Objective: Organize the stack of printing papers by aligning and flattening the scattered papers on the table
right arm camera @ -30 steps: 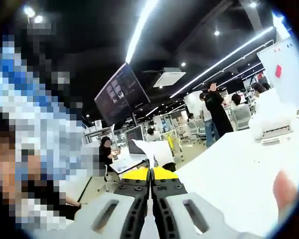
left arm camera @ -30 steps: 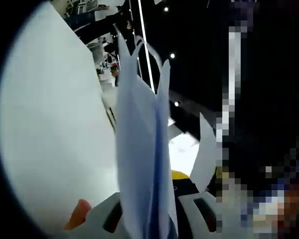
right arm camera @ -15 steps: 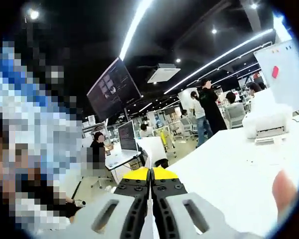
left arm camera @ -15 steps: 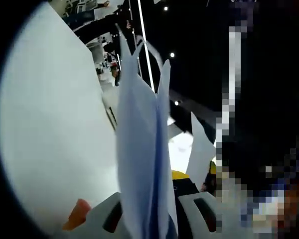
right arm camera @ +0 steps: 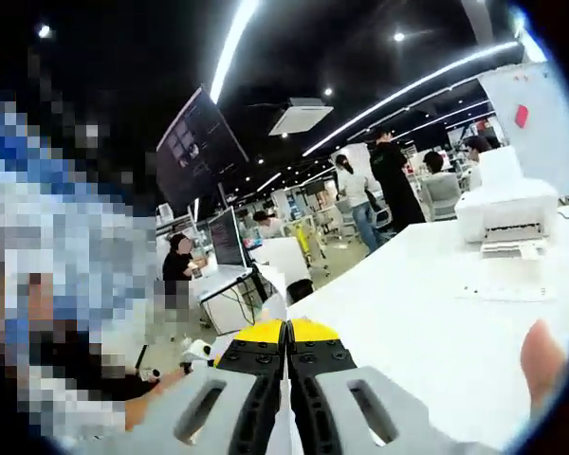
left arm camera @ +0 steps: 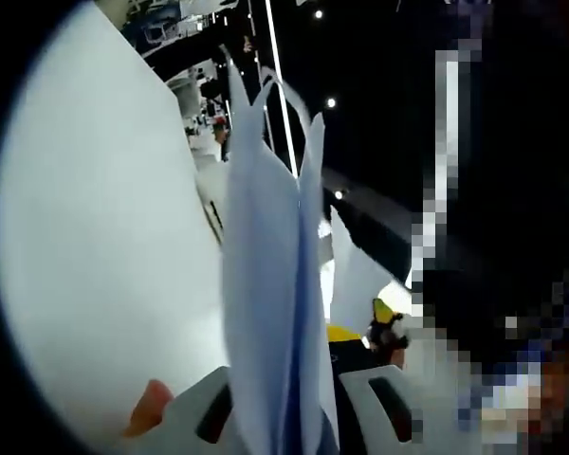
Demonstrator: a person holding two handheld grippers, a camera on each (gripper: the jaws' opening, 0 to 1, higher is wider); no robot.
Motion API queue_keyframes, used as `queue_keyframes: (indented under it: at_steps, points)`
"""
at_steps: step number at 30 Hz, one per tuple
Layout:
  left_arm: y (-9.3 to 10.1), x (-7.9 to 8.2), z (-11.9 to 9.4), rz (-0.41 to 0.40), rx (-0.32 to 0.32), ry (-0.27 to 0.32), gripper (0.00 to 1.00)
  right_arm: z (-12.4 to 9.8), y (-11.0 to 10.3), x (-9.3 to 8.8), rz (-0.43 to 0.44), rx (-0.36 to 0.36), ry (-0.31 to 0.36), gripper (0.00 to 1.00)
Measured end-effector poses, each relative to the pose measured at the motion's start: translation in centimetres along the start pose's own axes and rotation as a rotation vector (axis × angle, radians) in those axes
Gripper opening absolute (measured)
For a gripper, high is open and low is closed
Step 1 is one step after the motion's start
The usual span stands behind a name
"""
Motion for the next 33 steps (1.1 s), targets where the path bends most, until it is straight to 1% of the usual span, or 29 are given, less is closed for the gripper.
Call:
queue_keyframes:
  at_steps: [1, 5, 9, 12, 14, 18, 20, 22, 33]
  points:
    - [-0.1, 0.1, 0.0, -0.001, 0.001, 0.002, 0.06, 0.1, 0.2, 0.0, -0.002, -0.011, -0.012, 0.00]
    - [-0.2, 0.1, 0.0, -0.003, 0.002, 0.003, 0.06, 0.6, 0.7, -0.1, 0.015, -0.006, -0.040, 0.00]
    - [-0.1, -0.1, 0.0, -0.001, -0.001, 0.002, 0.06, 1.2, 0.7, -0.5, -0.012, 0.004, -0.079, 0.00]
    - [-0.2, -0.1, -0.1, -0.002, -0.001, 0.000, 0.06, 1.7, 0.5, -1.1, -0.037, -0.003, -0.107, 0.00]
    - [-0.2, -0.3, -0.1, -0.003, -0.001, -0.002, 0.06, 2.1, 0.5, -1.2, -0.035, -0.008, -0.123, 0.00]
    - [-0.2, -0.2, -0.2, -0.002, -0.004, 0.003, 0.06, 2.6, 0.7, -1.1, -0.035, -0.012, -0.138, 0.00]
    - [-0.3, -0.2, -0.2, -0.001, -0.002, 0.004, 0.06, 2.8, 1.1, -0.8, -0.038, -0.021, -0.141, 0.00]
    - [-0.4, -0.1, -0.3, -0.005, 0.003, 0.008, 0.06, 2.9, 1.3, -0.5, -0.035, -0.020, -0.139, 0.00]
    - [-0.3, -0.3, -0.1, -0.007, 0.010, 0.000, 0.06, 2.8, 1.2, -0.4, -0.049, -0.033, -0.149, 0.00]
Point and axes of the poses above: the point that each gripper's makers call its tool centre point, and the gripper's own axes: z roughly forward along the fingers, y roughly to its right, x roughly out of its top, the point moved 7 cm from there along -z, roughly backward along the fingers, and after that the axes turned 12 degrees about z, right-handed, at the moved point
